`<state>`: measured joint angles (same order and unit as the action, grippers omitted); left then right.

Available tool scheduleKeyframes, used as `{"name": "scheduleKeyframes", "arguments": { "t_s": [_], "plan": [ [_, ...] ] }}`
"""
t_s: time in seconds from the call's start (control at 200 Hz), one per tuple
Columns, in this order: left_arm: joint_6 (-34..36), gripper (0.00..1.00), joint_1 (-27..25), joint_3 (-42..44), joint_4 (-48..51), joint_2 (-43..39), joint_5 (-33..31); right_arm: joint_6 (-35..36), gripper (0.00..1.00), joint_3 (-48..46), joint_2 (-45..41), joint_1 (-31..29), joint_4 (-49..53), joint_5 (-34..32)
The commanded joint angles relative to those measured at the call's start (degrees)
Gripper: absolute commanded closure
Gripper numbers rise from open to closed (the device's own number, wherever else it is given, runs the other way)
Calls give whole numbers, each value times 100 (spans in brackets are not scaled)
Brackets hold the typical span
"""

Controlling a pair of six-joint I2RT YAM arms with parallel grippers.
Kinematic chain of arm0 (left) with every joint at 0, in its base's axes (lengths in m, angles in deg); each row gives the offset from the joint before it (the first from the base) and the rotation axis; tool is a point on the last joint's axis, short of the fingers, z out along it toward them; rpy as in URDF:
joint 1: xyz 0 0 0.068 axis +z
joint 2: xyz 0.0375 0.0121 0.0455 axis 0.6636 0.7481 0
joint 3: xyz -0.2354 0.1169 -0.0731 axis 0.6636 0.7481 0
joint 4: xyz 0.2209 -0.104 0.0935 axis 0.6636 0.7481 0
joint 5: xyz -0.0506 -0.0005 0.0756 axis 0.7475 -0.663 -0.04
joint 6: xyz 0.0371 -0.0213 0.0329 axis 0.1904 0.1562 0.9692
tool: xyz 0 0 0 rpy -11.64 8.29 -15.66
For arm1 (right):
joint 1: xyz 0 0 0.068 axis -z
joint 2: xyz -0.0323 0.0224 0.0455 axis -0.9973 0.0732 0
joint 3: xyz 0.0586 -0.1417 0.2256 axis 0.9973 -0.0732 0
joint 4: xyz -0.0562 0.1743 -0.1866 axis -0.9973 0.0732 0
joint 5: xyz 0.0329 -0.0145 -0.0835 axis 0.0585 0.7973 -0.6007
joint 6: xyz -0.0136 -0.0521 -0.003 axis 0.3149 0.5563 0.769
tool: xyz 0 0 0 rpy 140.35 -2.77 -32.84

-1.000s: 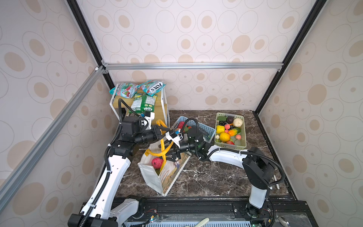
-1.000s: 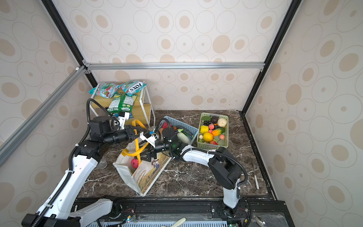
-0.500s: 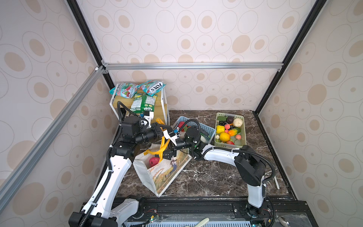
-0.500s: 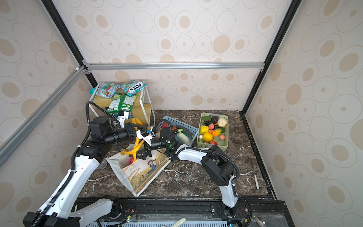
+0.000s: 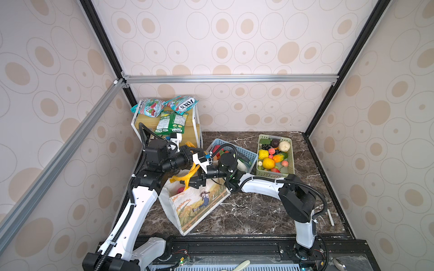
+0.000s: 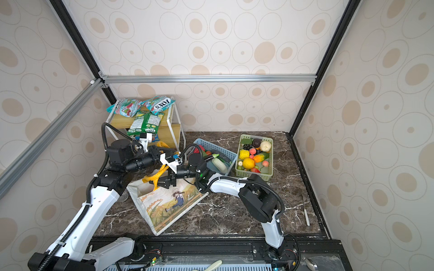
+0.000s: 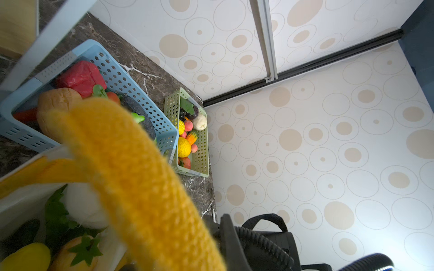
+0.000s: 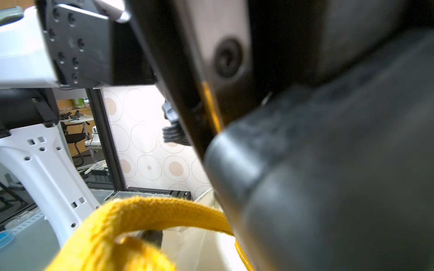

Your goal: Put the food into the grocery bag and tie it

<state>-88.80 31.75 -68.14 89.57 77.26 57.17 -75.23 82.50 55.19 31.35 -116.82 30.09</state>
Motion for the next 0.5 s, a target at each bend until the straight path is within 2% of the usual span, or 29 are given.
{"name": "scheduleKeyframes", "arguments": {
  "t_s": [0.0, 0.165, 0.27, 0.38, 0.495],
  "plan": [
    [-477, 100, -114, 34, -987, 16, 11, 184, 28, 387, 142, -703, -79, 453],
    [-620, 100, -112, -21, -1198, -3, -63, 601, 29, 633, 360, -873, 153, -299],
    [-596, 100, -116, -27, -1158, -41, -175, 526, 34, 882, 550, -905, -16, -655],
    [-679, 100, -116, 91, -1310, -63, -247, 400, 37, 1090, 665, -943, -78, -711],
    [-729, 100, -116, 156, -1439, -59, -284, 302, 46, 1179, 728, -1011, -74, -650]
  ]
}}
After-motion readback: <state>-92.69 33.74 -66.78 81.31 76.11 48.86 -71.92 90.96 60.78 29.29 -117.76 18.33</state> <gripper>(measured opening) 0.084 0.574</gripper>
